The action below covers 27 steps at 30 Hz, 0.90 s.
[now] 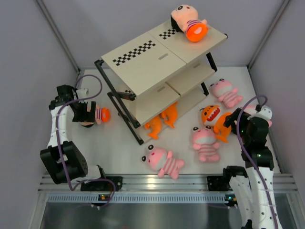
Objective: Place and organize the stuffed toys onto the shelf
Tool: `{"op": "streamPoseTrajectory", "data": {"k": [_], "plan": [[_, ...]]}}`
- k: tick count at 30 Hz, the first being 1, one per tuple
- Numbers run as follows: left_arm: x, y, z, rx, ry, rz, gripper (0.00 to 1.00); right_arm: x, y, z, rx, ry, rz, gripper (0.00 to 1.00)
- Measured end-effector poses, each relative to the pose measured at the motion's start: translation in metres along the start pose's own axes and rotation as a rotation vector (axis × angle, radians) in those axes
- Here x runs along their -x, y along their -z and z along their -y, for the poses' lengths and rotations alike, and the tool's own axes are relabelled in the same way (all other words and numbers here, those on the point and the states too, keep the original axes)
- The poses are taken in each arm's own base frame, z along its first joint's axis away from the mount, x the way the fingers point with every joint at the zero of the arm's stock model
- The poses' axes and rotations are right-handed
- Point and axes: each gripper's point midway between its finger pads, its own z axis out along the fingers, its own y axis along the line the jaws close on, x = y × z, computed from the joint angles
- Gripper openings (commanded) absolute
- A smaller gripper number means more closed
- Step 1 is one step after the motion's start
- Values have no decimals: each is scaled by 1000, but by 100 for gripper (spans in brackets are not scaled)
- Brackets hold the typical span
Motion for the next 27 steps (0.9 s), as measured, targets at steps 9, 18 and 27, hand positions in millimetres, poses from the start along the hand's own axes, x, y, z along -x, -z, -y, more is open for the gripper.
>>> {"op": "streamPoseTrajectory", "data": {"k": [9,18,27], "plan": [[5,0,3,-32,-35,12,98,18,8,-14,59,15,32,96],[59,-35,-29,13,-19,3,94,14,7,-21,94,21,4,96],[38,-83,-31,-10,29,-123,52,12,6,-22,101,20,-4,96]]}}
